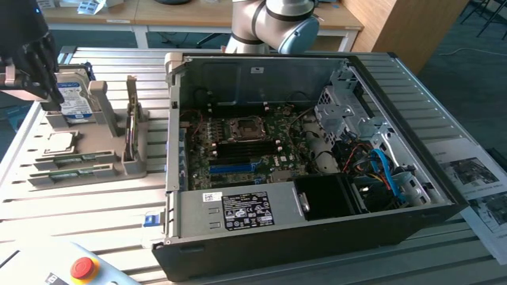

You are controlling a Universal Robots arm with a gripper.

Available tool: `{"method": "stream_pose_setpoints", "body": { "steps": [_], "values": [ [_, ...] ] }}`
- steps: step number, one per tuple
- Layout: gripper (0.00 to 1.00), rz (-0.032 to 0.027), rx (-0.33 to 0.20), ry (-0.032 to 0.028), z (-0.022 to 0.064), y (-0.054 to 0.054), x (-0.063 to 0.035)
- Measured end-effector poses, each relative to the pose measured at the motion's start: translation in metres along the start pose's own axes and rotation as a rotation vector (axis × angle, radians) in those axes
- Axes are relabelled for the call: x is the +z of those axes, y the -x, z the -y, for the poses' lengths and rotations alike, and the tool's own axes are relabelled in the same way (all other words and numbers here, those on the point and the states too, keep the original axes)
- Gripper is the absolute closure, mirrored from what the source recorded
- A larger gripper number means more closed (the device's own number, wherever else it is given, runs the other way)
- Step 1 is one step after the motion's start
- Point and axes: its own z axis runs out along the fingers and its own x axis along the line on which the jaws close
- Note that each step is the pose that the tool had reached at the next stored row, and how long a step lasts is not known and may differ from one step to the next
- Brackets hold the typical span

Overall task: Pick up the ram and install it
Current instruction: 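Pick up the ram and move it above insertion slot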

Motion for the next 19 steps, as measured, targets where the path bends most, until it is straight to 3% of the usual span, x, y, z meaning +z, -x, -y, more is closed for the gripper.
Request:
{"method": "stream_pose_setpoints", "body": {
  "steps": [19],
  "values": [
    [0.76,0.004,0.0,-0.0001,0.0015,-0.001,0.0345]
  ]
}}
